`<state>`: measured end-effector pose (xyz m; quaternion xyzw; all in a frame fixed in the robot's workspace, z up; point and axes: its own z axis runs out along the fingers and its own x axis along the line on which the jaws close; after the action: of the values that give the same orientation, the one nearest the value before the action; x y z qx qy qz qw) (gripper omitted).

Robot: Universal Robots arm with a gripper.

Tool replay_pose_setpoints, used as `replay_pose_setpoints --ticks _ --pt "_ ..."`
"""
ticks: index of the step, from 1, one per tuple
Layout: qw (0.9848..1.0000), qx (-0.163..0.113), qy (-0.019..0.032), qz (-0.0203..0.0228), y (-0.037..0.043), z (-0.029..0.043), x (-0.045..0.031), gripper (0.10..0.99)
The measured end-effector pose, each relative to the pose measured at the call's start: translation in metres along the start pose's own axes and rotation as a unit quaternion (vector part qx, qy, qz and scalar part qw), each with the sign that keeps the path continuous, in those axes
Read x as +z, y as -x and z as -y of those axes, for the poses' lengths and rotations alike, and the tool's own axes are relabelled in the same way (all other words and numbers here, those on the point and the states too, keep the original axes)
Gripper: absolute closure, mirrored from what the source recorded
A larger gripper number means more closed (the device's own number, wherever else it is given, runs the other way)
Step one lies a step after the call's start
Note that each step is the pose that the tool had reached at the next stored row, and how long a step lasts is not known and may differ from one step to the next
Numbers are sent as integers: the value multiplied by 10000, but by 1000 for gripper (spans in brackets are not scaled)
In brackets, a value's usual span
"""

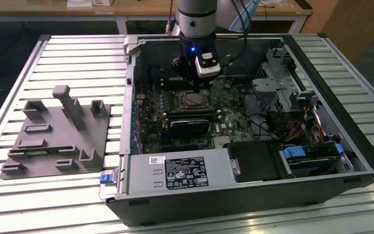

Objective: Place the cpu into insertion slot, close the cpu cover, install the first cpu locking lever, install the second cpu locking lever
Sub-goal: 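Install the first cpu locking lever, then install the second cpu locking lever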

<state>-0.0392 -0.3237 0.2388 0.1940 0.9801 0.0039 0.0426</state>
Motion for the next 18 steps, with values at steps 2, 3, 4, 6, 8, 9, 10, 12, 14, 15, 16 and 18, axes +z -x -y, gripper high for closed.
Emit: replay_pose_setpoints --ticks 2,3,4,6,8,9,10,12,14,15,16,18 --pt "10000 0 1 0 0 0 0 980" --pt "10000 0 0 0 0 0 -4 980" --pt "10000 0 0 0 0 0 -7 980" --pt "10000 0 0 0 0 0 -8 980" --pt "10000 0 0 0 1 0 -8 980" --pt "10000 0 0 0 1 0 -9 980" --pt "10000 0 0 0 1 0 -9 980" --pt "10000 -1 -2 -1 3 6 -11 980" --pt "10000 0 0 0 7 16 -9 980" --pt "10000 0 0 0 11 25 -9 980" --pt "10000 0 -1 0 15 35 -9 980" --pt "10000 0 -1 0 23 55 -9 980"
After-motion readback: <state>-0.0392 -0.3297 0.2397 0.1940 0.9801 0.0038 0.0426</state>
